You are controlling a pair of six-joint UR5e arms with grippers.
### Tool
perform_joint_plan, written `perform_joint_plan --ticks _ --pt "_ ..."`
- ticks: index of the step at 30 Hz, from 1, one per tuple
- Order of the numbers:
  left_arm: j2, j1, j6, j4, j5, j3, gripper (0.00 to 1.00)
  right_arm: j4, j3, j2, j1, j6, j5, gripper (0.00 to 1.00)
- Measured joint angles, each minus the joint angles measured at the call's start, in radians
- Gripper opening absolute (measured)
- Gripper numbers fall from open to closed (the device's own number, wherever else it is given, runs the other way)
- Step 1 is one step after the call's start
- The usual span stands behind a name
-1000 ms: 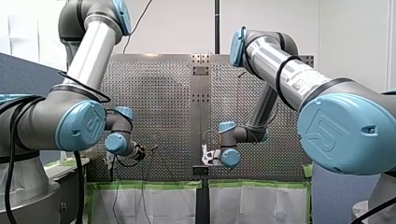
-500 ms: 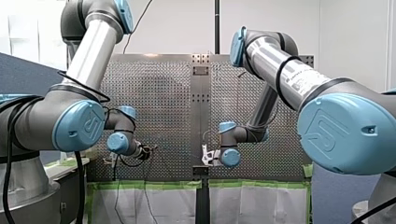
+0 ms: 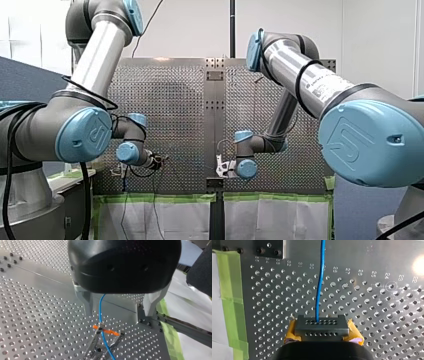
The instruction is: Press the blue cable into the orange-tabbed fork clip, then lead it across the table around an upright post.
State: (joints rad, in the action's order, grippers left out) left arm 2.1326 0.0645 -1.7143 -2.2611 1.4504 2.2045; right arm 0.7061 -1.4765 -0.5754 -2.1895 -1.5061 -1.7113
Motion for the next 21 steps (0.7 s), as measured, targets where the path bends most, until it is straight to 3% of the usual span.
perform_joint_plan --ticks 21 --pt "0.0 0.003 0.013 -0.016 0.017 0.001 1.0 -0.006 0.0 0.001 0.001 -0.004 0.016 0.0"
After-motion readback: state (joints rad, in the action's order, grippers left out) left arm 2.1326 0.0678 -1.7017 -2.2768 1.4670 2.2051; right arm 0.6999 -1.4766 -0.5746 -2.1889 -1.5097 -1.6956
